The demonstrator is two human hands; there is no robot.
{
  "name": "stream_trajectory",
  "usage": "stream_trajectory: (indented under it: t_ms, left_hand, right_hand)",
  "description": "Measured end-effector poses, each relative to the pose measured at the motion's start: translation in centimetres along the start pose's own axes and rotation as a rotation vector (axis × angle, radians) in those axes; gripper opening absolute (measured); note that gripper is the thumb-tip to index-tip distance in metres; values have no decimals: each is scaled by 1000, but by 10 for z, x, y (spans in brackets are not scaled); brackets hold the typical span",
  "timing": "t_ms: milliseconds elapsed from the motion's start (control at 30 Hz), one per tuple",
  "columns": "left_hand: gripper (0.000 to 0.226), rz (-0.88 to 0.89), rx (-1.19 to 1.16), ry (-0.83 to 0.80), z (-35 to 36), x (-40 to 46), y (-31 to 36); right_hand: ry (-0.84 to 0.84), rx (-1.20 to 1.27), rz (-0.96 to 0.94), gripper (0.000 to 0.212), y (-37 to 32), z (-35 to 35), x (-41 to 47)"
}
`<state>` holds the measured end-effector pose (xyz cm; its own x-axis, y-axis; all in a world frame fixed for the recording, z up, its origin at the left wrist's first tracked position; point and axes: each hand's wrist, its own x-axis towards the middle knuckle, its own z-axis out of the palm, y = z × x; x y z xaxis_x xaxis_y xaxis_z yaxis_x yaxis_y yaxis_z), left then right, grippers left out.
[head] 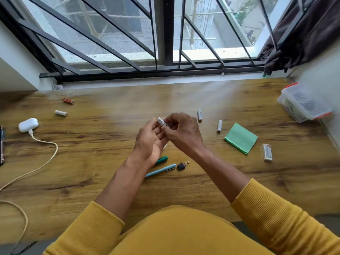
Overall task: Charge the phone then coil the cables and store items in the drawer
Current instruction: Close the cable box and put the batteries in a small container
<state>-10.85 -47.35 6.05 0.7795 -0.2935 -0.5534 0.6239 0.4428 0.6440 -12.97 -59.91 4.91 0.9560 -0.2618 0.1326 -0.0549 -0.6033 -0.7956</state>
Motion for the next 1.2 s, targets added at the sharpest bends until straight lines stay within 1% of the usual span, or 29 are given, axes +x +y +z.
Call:
stream_trajectory:
  t_ms: [100,167,233,333,433,500,633,767,833,933,1033,1133,1200]
  left_hand:
    - [32,-32,-44,45,4,3,0]
    - [34,-33,-64,88,4,6,-2]
    - [32,-37,-78,110,4,8,-2]
    - [31,-50,-50,107,5,9,-2]
    - [32,-64,-24,108,4,12,-3]
    - [33,-77,-14,103,4,13,-3]
    - [35,-116,-15,76,4,15,-3]
    - [32,-166,-38,53,5,18,-2]
    - [33,-173,-54,47,6,20,-3]
    - [39,-177,-117,44,5,24,-6]
    - [42,-172,-167,18,8,25,-8]
    - [40,-164,-212,-8,11,23,-10]
    - [45,-160,-235,-15,10,24,-11]
  right_hand:
    - [-26,45,-16,10,2,-3,-2]
    - [18,43,-11,8,8,-9,3]
    - [93,-46,17,12,21,-16,13]
    - [169,-232,122,19,53,-24,33]
    - [145,-362,257,25,83,-24,50]
    - [100,-400,309,24,92,-23,56]
    - [71,-420,346,18,98,-22,62]
    - [105,-281,429,21,95,-23,66]
    - [139,-181,396,18,82,-25,62]
    - [144,-30,235,12,46,-27,46]
    - [120,77,99,12,15,-23,26]
    - [123,70,41,14,3,-12,10]
    - [136,25,5,17,4,-6,2]
